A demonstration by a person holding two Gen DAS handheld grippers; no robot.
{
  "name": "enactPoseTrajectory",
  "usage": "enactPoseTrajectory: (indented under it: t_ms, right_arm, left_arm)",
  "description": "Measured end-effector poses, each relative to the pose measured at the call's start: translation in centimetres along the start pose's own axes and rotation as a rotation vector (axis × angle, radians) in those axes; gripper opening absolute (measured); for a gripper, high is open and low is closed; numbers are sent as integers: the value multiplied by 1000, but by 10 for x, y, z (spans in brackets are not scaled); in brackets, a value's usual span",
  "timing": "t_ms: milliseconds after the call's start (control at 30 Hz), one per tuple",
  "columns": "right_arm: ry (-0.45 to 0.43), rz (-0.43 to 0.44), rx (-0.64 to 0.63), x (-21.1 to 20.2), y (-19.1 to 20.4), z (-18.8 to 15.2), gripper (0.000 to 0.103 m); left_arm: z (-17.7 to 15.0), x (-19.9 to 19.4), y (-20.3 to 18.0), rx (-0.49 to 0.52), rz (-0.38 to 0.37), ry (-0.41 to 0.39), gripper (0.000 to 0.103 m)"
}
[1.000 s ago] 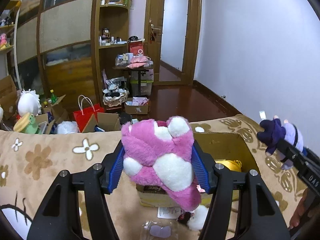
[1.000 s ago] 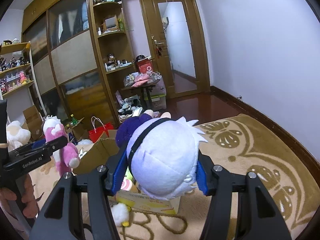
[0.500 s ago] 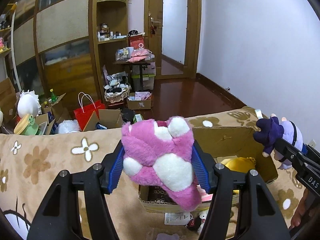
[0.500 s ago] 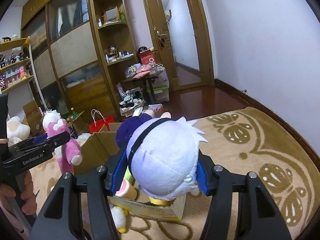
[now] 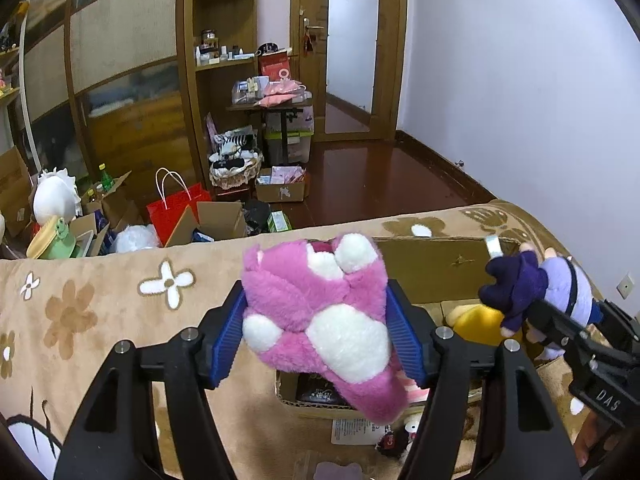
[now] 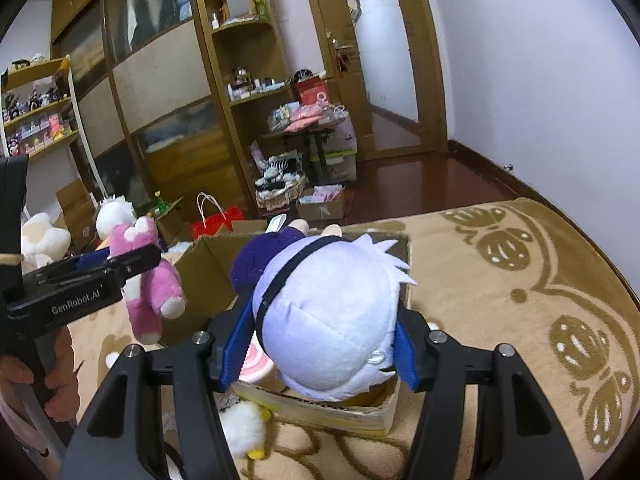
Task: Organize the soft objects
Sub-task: 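Open the left tool to drop the bear while the right tool releases the doll into the box, then move both tools down toward the clear bag and white fluffy keychain beside the box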
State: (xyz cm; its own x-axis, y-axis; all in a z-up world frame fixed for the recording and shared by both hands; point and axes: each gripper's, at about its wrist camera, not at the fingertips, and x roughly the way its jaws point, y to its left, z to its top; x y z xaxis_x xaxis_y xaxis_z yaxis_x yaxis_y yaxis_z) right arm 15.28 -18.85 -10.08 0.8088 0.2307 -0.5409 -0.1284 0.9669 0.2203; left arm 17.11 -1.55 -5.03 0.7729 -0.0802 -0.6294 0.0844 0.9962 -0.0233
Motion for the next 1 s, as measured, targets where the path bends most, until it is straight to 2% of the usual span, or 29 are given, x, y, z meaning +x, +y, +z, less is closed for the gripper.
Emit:
enactPoseTrajectory:
  t_ms: [233,467,633,700,767,833,1000]
  right_arm:
    - [46,5,-14,7,2,-8,66]
    - [58,11,-13,8,1,-10,67]
    - [42,4,-4,0,1,-10,74]
    - [40,2,3,-5,1,-11,84]
    - [30,-2,6,-10,1,-12,90]
    - [28,-8,8,-16,2,-13,91]
    - [19,-15,9,-29,6,-14,103]
  left_arm:
    - [-3,4,4,10,20,26,73]
    - [-8,4,2,36,6,65,76]
    - [-12,-3,1,57,-2,80,78]
    - [-15,-7,1,66,-2,85,79]
    - [-20,-10,2,73,6,95,83]
    - [-24,-13,4,64,3,111,89]
    - [-29,-22,5,68,-16,151,93]
